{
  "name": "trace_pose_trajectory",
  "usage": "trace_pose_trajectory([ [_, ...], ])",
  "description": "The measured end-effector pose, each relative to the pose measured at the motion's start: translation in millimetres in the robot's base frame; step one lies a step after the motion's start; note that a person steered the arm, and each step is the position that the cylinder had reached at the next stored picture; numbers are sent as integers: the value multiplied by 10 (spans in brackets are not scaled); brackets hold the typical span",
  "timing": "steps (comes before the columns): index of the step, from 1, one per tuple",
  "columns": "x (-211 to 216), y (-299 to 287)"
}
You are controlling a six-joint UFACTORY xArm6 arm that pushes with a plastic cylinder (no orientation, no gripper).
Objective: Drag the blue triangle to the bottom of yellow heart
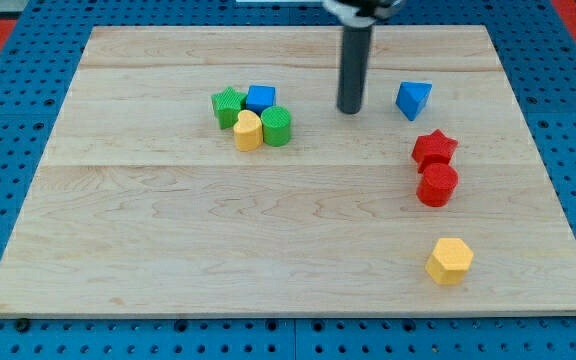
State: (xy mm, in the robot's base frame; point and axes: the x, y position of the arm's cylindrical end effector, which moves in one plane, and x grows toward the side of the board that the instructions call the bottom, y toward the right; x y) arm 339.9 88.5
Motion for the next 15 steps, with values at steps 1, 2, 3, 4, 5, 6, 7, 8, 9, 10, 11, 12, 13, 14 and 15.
trace_pose_trajectory([
  [1,-488,332],
  [2,-566,979],
  [3,-218,1046],
  [4,151,1004],
  [5,227,578],
  [6,-39,834],
  [7,-264,846],
  [8,-143,546],
  [9,159,120],
  [10,479,-57],
  [11,828,-194],
  [12,980,-429],
  [13,877,-573],
  [14,796,-572],
  [15,710,-562],
])
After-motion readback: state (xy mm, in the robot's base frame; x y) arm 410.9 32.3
